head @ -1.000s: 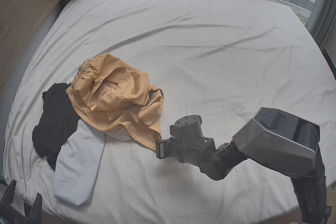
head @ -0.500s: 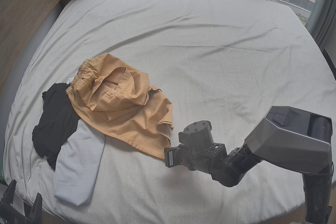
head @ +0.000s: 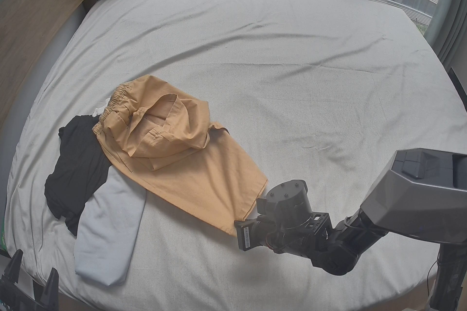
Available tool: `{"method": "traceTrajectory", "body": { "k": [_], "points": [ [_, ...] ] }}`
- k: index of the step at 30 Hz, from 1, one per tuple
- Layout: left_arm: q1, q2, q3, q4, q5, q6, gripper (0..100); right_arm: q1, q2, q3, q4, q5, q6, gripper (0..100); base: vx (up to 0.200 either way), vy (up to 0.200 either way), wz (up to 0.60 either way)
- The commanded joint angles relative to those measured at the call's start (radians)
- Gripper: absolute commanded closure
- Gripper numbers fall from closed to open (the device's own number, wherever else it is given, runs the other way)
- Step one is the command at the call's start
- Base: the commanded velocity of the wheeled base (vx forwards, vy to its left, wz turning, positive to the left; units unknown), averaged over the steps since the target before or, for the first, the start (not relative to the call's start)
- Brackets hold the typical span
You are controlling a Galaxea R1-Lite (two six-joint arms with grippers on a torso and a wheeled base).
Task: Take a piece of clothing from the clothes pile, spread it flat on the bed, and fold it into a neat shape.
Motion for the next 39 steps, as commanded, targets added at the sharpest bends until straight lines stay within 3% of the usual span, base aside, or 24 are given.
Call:
{"method": "traceTrajectory", "body": {
  "k": [1, 39],
  "points": [
    [0.0, -0.016, 0.018, -0.001, 0.0, 0.0, 0, 0.013, -0.022, 0.057, -0.022, 0.002, 0.0, 100, 0.0, 0.0, 0.0],
    [0.0, -0.016, 0.018, -0.001, 0.0, 0.0, 0, -0.013, -0.356, 0.577, -0.038, -0.001, 0.001, 100, 0.0, 0.0, 0.0]
  ]
}}
